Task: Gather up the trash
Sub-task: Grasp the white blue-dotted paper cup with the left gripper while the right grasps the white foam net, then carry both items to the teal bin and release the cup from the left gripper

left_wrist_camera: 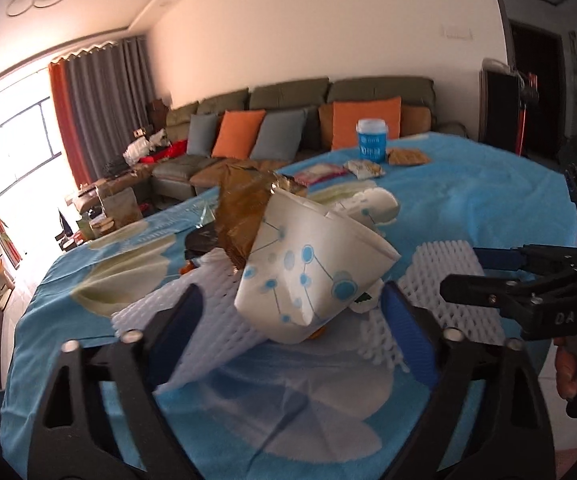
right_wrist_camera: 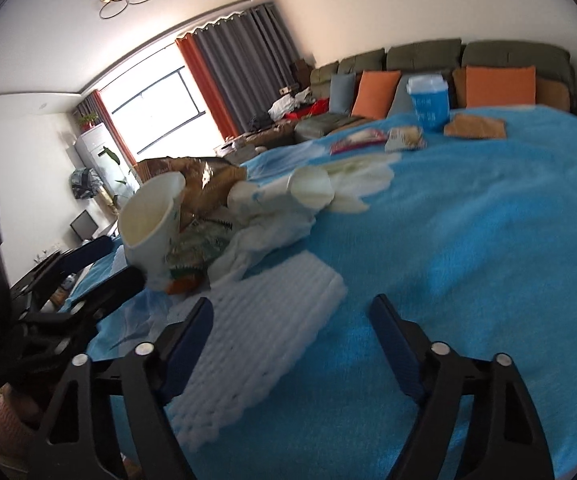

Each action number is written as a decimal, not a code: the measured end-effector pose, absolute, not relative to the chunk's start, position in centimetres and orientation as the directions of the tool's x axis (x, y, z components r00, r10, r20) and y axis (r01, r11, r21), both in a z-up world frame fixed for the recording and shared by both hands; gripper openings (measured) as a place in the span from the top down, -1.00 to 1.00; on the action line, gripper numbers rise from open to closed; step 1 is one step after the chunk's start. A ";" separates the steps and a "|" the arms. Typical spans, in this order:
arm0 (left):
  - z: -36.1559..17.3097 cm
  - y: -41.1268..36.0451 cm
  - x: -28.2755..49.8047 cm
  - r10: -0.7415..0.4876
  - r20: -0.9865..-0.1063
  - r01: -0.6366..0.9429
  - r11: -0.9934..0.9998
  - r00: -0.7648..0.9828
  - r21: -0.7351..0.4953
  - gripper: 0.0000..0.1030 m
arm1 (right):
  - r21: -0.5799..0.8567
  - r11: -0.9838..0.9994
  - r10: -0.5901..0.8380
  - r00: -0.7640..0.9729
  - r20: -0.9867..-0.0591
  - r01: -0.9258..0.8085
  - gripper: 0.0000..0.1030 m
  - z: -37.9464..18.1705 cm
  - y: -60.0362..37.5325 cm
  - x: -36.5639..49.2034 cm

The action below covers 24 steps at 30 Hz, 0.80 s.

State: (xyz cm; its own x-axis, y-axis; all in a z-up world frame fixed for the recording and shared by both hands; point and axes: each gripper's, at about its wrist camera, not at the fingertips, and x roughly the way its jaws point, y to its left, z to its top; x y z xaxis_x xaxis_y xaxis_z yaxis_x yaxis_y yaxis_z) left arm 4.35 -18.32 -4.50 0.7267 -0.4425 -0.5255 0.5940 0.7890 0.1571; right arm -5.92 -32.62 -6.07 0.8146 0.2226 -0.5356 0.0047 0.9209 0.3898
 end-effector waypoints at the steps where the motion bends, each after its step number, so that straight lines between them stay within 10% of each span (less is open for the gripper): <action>1: -4.6 -18.6 4.8 -0.442 -0.533 0.598 0.786 0.721 0.156 -0.54 | 0.408 0.913 0.247 0.809 -0.533 -0.010 -0.36 -6.3 -32.7 -5.9; 8: -4.7 -17.4 6.7 -0.493 -0.569 0.616 0.787 0.658 0.030 0.30 | 0.442 0.895 0.318 0.792 -0.521 -0.068 0.39 -6.3 -32.7 -5.5; 24: -2.4 -6.4 4.2 -0.535 -0.473 0.530 0.833 0.700 -0.158 0.34 | 0.410 0.866 0.453 0.798 -0.398 -0.287 0.77 -0.1 -29.4 -6.2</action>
State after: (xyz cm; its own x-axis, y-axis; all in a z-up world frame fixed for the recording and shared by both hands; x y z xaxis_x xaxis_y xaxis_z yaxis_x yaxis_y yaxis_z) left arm 4.17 -6.36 -2.36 0.7002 -0.5351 -0.4727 0.5298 0.8332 -0.1584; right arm -6.23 -29.44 -0.12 0.7978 0.4527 -0.3981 -0.2866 0.8658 0.4101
